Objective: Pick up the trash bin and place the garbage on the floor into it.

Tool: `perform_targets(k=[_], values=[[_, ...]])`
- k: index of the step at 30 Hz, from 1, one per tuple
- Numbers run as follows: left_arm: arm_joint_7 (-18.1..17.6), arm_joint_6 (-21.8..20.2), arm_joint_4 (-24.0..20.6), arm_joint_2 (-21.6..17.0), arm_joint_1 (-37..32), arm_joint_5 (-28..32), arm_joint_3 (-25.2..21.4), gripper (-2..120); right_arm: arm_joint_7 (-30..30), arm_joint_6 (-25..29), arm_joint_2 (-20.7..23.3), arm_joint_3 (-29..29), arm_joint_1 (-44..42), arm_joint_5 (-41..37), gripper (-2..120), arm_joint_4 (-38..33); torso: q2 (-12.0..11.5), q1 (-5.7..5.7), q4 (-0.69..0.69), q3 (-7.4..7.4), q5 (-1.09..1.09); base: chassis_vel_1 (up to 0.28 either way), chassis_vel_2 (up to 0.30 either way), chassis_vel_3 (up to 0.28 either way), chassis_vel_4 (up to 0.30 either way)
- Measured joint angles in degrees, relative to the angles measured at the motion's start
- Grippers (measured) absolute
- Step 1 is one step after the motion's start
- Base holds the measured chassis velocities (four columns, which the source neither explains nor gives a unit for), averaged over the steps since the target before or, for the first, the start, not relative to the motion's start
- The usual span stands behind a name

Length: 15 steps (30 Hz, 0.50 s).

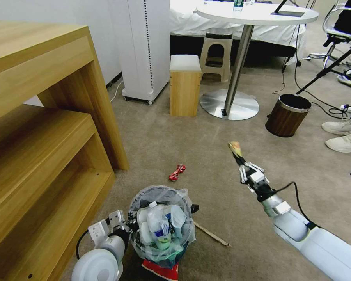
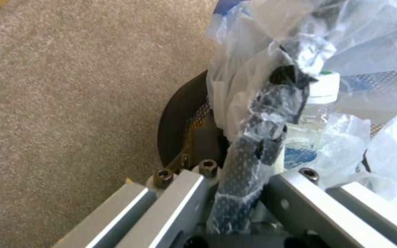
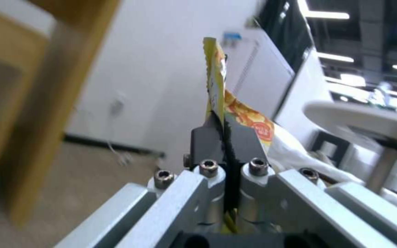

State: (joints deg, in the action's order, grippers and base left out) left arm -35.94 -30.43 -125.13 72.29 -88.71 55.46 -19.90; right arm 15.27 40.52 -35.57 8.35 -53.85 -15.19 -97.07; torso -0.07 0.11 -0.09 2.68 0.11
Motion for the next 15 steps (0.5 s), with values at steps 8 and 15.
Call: perform_targets(k=[8,15], values=[[0.07,-0.35,0.43,-0.59,0.52,0.0,0.87,0,-3.2,-1.24,4.09,4.38,0.6,-8.86,0,-10.21,0.0,0.0,-0.01,0.0,0.02,0.0,0.0,0.0,0.0],[-0.17,-0.48,0.37,-1.12,0.31,0.06,0.84,0,-4.06,-2.32,5.06,10.58,0.65,-16.53,0,-15.4,0.0,0.0,-0.02,0.0,0.02,0.0,0.0,0.0,0.0]])
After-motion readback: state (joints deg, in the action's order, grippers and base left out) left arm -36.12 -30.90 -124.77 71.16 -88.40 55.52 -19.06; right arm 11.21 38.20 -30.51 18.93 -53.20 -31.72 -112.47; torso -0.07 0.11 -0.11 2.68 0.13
